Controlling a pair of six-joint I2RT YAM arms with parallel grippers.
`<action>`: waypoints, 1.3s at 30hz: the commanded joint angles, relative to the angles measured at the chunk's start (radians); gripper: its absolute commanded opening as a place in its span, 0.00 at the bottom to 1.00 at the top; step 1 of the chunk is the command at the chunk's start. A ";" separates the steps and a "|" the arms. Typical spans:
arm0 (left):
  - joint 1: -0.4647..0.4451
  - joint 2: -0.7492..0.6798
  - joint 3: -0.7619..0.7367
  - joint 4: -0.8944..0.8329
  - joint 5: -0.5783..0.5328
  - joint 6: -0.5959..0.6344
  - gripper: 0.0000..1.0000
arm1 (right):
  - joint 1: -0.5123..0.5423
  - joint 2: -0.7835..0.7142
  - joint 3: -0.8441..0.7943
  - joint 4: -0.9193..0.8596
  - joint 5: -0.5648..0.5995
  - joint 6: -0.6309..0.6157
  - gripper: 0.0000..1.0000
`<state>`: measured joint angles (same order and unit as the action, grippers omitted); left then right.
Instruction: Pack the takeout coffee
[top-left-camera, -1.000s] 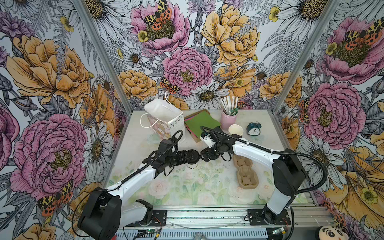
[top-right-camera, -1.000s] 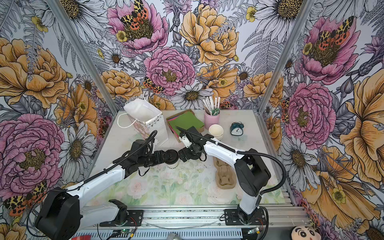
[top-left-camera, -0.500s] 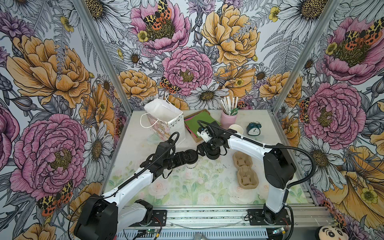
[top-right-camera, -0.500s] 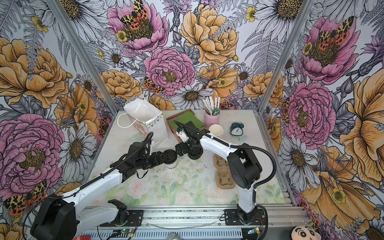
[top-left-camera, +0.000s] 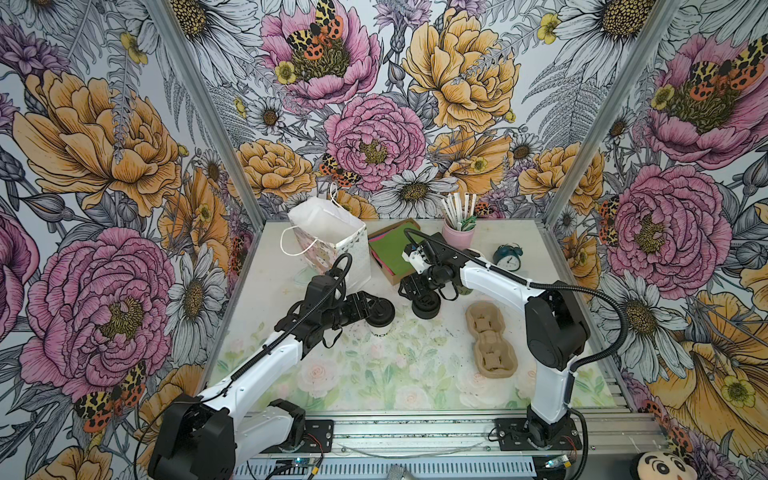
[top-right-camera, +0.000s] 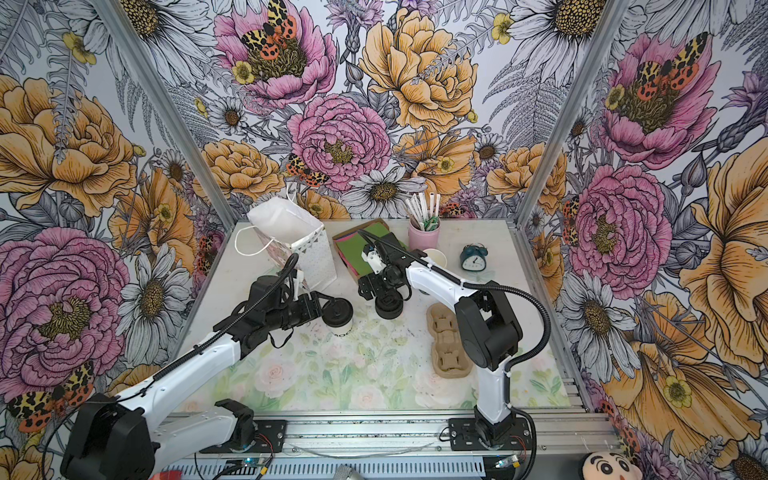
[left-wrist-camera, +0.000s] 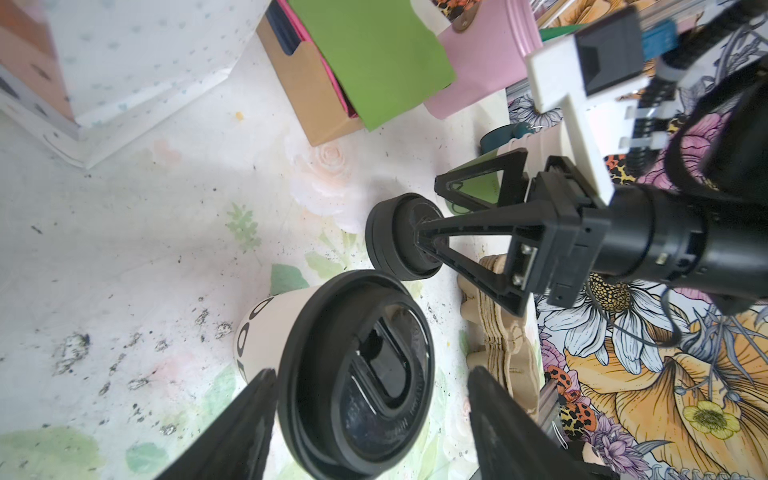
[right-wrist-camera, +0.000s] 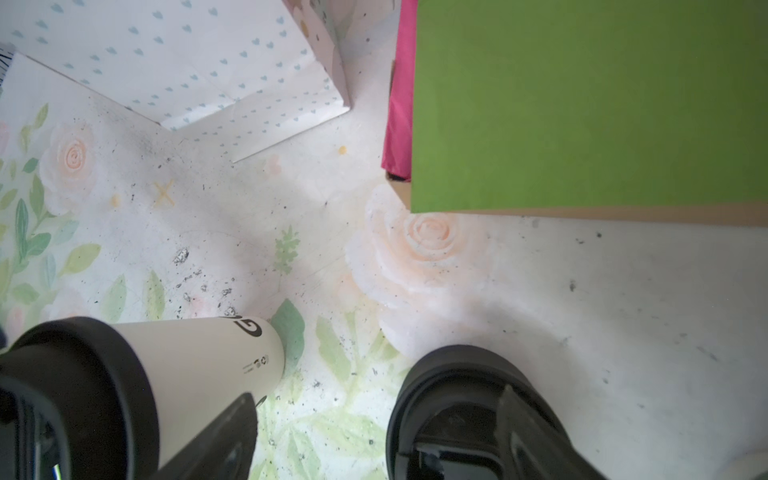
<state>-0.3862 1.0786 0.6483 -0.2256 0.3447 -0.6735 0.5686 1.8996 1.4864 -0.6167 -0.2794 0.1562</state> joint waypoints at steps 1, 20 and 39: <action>0.026 -0.062 0.012 -0.043 0.007 0.035 0.74 | 0.014 -0.113 -0.018 0.012 0.015 -0.011 0.91; 0.106 -0.044 -0.102 0.020 0.136 0.016 0.60 | 0.188 -0.074 0.020 0.005 0.099 -0.018 0.92; 0.100 0.009 -0.213 0.089 0.096 0.002 0.47 | 0.157 -0.011 -0.003 -0.021 0.140 -0.041 0.92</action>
<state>-0.2897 1.0859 0.4801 -0.0933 0.4763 -0.6712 0.7387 1.8553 1.4887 -0.6022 -0.1761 0.1341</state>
